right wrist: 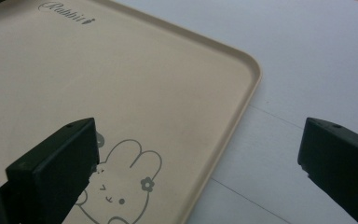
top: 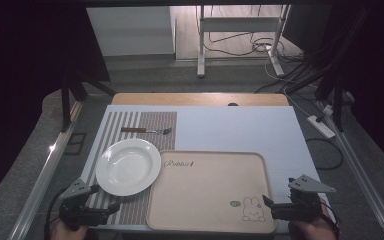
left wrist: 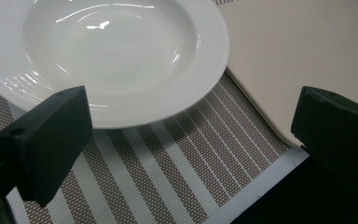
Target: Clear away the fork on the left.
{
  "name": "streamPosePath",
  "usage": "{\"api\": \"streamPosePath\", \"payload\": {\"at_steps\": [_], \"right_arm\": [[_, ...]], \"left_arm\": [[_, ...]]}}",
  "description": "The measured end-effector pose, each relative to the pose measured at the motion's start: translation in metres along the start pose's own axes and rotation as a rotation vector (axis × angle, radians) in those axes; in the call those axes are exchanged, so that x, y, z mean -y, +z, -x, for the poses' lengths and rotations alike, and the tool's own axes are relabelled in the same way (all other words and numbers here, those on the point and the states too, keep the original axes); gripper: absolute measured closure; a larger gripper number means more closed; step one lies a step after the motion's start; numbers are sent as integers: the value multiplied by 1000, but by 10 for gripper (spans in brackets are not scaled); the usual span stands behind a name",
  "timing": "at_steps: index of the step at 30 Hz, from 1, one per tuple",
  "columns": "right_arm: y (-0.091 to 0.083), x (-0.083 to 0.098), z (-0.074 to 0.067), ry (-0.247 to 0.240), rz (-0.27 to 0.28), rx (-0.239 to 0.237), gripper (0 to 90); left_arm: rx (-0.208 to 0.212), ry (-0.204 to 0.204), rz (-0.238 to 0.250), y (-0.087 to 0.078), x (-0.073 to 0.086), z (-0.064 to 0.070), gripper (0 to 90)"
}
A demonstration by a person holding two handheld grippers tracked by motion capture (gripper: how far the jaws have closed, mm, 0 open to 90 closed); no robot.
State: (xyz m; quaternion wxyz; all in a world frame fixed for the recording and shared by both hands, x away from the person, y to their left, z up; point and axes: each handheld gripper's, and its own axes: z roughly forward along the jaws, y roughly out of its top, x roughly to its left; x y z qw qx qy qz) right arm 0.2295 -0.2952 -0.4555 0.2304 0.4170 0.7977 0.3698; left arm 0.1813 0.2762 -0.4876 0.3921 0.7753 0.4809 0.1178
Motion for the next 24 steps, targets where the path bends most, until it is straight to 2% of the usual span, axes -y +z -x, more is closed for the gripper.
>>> {"api": "streamPosePath", "payload": {"at_steps": [5,9,17,21,24], "right_arm": [[1,0,0,-3,-11,0,0],[1,0,0,-2,-10,0,0],[2,0,0,-5,-16,0,0],[2,-1,-1,-9,-24,-1,0],[2,-1,-1,-10,-24,1,0]], "left_arm": [[13,17,29,0,-3,3,0],[4,33,25,0,-6,6,0],[55,35,26,5,-10,3,0],[41,59,20,9,-14,3,2],[40,56,25,12,-17,1,0]]}}
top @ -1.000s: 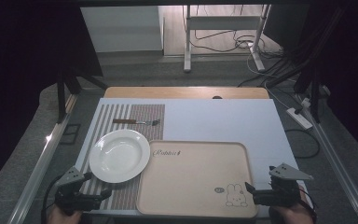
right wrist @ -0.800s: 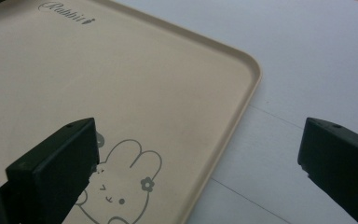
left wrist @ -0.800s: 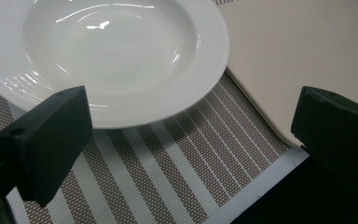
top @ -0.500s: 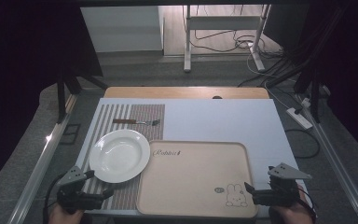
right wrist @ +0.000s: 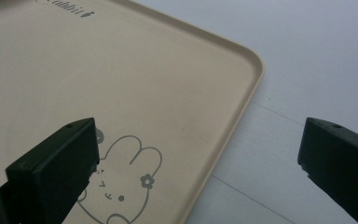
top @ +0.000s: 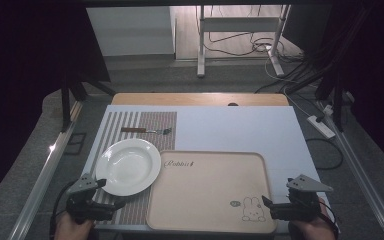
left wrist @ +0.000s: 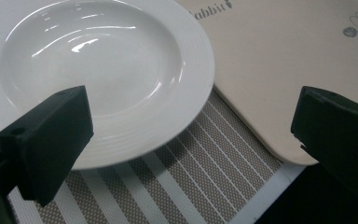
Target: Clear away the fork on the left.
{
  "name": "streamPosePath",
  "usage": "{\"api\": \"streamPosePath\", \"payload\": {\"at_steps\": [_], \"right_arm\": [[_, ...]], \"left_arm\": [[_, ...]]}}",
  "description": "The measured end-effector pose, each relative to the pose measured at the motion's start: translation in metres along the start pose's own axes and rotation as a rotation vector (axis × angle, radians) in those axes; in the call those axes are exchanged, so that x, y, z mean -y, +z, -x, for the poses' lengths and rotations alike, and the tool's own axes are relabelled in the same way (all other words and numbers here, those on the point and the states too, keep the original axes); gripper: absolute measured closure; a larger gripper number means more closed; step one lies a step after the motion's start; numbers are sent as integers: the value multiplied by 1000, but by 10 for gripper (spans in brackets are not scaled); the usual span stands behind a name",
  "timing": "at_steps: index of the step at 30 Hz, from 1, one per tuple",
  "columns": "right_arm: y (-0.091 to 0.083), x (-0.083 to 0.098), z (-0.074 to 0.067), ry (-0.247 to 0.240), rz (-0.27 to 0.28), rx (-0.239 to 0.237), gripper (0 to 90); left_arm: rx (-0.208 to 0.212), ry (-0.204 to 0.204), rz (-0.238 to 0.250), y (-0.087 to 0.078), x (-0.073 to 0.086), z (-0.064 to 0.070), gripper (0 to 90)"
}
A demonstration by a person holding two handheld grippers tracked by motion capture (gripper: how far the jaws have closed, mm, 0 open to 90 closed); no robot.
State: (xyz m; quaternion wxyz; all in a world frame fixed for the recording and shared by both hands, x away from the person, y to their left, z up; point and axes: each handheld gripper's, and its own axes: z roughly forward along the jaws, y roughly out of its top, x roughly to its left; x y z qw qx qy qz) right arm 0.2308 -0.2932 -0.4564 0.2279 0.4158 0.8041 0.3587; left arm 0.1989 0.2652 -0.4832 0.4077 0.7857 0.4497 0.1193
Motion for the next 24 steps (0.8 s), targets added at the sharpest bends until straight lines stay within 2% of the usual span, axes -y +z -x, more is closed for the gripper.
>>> {"api": "streamPosePath", "payload": {"at_steps": [3,5,6,15,20,24], "right_arm": [[0,0,0,-1,-1,0,0],[0,0,0,-1,-1,0,0],[0,0,0,0,-1,0,0],[1,0,0,0,-8,1,0],[1,0,0,0,-8,4,0],[1,0,0,-1,-10,4,0]], "left_arm": [[3,-19,14,4,-2,-3,0],[14,-34,7,7,-3,-6,0],[5,-35,3,8,-4,-7,0],[-5,-17,-13,18,-12,-12,0],[1,-16,-20,28,-20,-19,0],[-8,0,-32,35,-27,-24,0]]}}
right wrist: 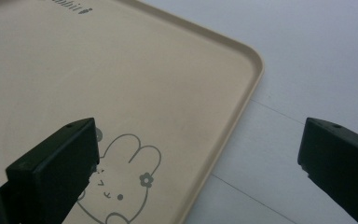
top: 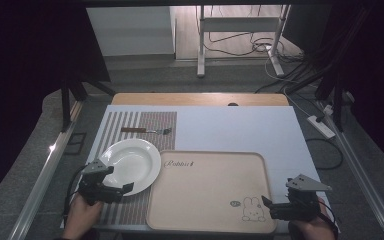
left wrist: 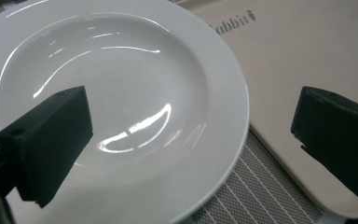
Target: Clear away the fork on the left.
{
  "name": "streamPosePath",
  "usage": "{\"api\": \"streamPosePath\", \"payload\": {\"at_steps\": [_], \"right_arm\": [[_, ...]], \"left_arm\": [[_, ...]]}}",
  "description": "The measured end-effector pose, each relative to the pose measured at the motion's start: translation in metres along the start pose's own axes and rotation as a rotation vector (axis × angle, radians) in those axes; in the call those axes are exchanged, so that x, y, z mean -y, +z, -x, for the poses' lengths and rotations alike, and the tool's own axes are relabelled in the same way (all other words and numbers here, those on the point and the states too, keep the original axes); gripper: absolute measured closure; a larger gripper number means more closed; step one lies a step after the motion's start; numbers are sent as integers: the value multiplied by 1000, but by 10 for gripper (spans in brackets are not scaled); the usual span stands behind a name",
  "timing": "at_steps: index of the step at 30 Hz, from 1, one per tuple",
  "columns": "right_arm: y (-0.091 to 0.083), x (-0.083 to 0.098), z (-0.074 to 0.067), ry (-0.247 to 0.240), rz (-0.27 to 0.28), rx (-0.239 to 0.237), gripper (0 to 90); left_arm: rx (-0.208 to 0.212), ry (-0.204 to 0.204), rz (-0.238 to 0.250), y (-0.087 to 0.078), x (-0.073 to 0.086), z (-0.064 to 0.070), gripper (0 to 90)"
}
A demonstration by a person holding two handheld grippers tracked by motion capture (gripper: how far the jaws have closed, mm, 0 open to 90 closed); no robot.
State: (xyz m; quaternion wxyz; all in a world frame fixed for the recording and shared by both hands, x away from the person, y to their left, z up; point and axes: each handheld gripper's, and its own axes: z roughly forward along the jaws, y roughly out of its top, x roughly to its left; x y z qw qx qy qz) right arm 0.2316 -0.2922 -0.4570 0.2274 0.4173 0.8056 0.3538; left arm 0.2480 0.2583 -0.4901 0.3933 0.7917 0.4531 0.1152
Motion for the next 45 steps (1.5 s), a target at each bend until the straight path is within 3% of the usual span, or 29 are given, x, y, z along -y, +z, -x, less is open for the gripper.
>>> {"api": "streamPosePath", "payload": {"at_steps": [15,23,45], "right_arm": [[0,0,0,3,-4,0,0],[1,0,0,4,-7,1,0],[1,0,1,3,-13,-6,0]], "left_arm": [[4,16,-29,24,-23,-17,0],[12,4,-61,35,-35,-25,1],[9,-4,-51,63,-62,-53,0]]}}
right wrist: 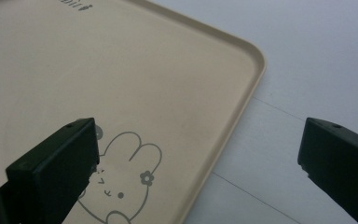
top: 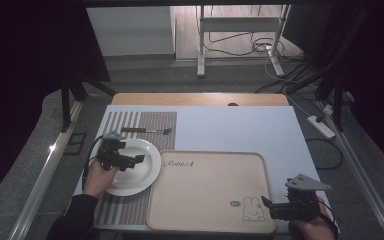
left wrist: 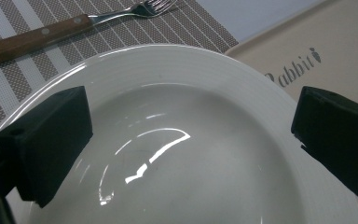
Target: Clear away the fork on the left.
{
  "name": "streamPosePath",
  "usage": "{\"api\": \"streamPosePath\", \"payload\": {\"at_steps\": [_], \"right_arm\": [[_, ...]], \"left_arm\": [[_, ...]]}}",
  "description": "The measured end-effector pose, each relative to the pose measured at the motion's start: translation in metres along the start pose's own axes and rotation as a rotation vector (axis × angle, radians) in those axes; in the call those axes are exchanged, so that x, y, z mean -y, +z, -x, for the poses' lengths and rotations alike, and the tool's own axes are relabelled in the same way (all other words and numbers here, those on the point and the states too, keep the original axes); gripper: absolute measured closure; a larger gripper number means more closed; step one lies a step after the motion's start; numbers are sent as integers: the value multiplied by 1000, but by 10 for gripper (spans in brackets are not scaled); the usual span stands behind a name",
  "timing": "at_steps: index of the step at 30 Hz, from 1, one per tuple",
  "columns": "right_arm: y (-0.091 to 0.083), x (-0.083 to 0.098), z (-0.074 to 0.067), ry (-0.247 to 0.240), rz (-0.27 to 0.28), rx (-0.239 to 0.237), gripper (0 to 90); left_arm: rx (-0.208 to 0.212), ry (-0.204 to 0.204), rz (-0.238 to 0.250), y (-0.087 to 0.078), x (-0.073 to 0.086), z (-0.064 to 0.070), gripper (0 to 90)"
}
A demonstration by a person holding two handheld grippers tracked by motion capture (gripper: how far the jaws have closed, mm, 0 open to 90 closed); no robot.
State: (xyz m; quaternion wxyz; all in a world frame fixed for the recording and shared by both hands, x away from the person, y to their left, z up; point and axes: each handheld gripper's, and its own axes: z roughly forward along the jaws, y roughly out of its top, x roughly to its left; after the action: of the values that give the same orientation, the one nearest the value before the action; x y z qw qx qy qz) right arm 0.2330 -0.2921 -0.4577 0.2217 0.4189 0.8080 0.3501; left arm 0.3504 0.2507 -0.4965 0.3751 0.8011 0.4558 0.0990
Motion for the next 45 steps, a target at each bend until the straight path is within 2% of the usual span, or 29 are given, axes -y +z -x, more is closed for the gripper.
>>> {"api": "streamPosePath", "payload": {"at_steps": [20,29,37,44,45], "right_arm": [[1,0,0,0,-8,-3,0],[1,0,0,1,-12,-3,0],[1,0,0,0,-15,-4,0],[1,0,1,3,-11,-4,0],[1,0,1,3,-11,-4,0]], "left_arm": [[-21,0,-24,24,-29,-22,0],[-11,-4,-25,31,-39,-35,0],[-37,-34,-24,39,-49,-45,0],[0,-72,-57,49,-57,-56,0],[-13,-74,-65,50,-58,-57,0]]}}
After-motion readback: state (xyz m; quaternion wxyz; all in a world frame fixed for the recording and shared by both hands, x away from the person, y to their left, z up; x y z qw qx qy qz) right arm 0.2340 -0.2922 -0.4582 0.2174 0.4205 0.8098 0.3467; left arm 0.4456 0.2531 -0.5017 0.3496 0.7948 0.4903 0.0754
